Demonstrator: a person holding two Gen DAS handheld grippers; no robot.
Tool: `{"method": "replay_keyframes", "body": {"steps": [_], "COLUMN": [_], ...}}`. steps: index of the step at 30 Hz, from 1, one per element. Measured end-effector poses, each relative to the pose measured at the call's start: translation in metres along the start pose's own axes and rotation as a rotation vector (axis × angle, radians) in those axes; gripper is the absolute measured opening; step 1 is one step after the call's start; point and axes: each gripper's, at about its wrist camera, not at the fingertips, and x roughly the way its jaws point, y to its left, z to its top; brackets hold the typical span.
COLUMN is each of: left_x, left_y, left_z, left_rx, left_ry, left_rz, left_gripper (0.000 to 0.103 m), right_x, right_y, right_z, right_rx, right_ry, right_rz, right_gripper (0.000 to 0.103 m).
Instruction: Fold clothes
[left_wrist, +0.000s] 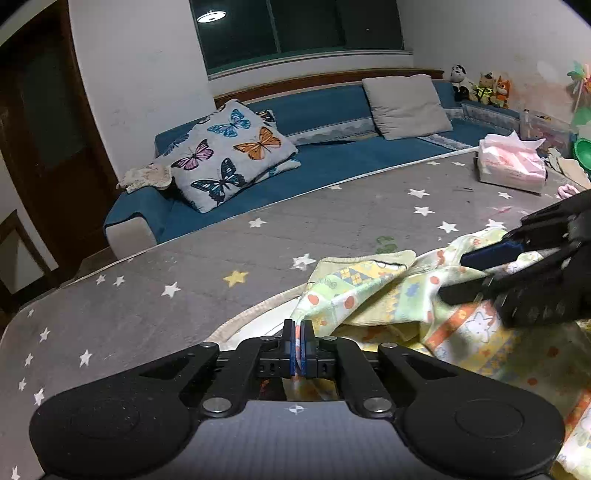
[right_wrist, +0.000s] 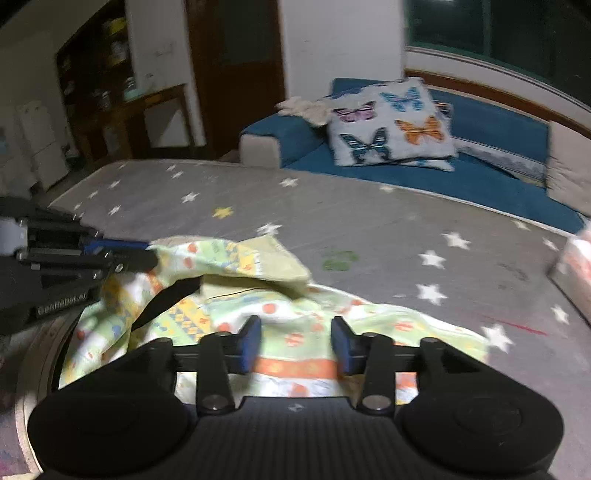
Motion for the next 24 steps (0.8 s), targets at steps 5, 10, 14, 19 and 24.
{"method": "replay_keyframes", "body": {"steps": [5,10,14,19,24], "left_x": [-0.001,-0.021,-0.046,-0.084,-0.115], "left_y": [0.007,0.027,0.05,0.081,0.094], "left_z": [-0.004,-0.013,-0.029,-0.06,-0.095], "left_rx": [-0.02,-0.094,-0.162,-0.27,-0.314], "left_ry": [-0.001,-0.024,-0.044,-0.053,-0.048], "left_rz": [0.009,0.041,0.095,0.148,0.19], "left_gripper": [0.002,0.002,0.002,0.001,0.0], "right_x": [0.014,-0.015,-0.066,-0.135,-0.196], "right_y": [0.011,0.012,-0.006,-0.036,-0.061], "right_z": [-0.002,-0.005,-0.009,-0.033,-0.076], "right_rx": [-0.036,-0.019,0.056,0.138,0.23], "right_ry": [0.01,-0.052,-0.149,-0.235,-0.28], "right_rz": [-0.017,-0.042,-0.1,-0.202,-0.296], "right_gripper": [0.019,0.005,0.005,0.005,0.005]}}
